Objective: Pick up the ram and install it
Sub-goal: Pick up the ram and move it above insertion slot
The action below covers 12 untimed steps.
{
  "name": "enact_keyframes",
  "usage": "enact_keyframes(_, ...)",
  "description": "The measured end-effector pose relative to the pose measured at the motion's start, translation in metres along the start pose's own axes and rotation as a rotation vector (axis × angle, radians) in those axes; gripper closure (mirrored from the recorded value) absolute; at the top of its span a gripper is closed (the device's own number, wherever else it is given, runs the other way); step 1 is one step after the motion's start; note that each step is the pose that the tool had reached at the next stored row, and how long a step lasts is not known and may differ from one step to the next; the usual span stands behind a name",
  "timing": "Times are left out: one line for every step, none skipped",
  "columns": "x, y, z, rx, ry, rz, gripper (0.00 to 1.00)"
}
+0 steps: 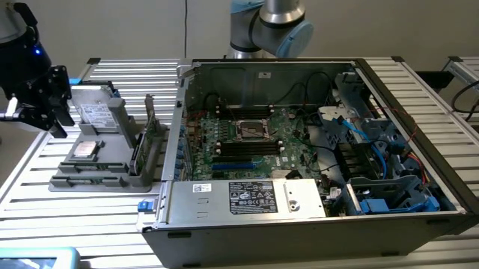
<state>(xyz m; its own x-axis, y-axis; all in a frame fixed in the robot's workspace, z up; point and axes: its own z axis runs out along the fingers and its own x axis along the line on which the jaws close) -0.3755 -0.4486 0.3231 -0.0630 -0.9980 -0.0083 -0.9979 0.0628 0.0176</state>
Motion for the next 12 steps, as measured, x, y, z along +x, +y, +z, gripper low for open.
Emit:
enact_keyframes(0.0,-0.0001,0.0018,0.0001,0.0,0.0,0.64)
enact_keyframes(0.0,-0.0001,0.0036,0.0001,0.0,0.0,0.64)
enact_keyframes(0.0,-0.0001,0.0054,0.0,0.0001,0.0,0.64)
enact_keyframes(0.0,-0.0001,0.0071,0.0,0.0001,0.0,0.64)
enact_keyframes(0.0,-0.0002,0.0091,0.0001,0.0001,0.0,0.64)
enact_keyframes(0.0,-0.0002,0.0109,0.0001,0.0,0.0,0.64)
enact_keyframes(0.0,-0.0002,0.0127,0.0001,0.0,0.0,0.64)
enact_keyframes(0.0,-0.0003,0.0145,0.0,0.0001,0.0,0.64)
enact_keyframes(0.0,-0.0003,0.0164,0.0,0.0,0.0,0.64)
enact_keyframes(0.0,-0.0003,0.0182,0.0001,0.0,0.0,0.64)
enact_keyframes(0.0,-0.0004,0.02,0.0001,0.0,0.0,0.64)
enact_keyframes(0.001,-0.0004,0.0216,0.0,0.0001,0.0,0.64)
